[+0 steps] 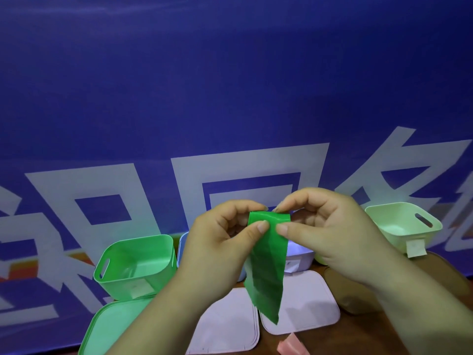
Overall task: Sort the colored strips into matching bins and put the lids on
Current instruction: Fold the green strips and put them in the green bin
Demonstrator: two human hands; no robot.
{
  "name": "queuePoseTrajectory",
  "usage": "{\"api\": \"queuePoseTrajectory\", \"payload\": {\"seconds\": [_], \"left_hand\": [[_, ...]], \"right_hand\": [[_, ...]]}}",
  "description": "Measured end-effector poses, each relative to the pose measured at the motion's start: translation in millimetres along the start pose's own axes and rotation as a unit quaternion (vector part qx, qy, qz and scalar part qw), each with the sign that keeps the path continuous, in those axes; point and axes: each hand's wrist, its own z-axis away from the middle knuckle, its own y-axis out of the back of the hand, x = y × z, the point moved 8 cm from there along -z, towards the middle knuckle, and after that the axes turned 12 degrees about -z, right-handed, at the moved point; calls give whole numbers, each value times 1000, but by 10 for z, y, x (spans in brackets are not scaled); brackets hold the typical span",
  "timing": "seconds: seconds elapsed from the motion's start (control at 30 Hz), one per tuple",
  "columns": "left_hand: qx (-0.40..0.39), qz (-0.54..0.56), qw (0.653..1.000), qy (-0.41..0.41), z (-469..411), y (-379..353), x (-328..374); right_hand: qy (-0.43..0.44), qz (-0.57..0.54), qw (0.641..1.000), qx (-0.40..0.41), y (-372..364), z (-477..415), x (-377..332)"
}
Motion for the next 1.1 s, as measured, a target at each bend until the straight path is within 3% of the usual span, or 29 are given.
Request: {"api": "queuePoseTrajectory", "payload": {"seconds": [0.67,1.1], "left_hand": [[-67,-26,997,-20,84,-81,-82],[46,-38,998,-15,165,-140,-148]], "right_hand": [[-15,-55,998,10,29,58,77],[-46,-180,978,100,59,71,281]]}}
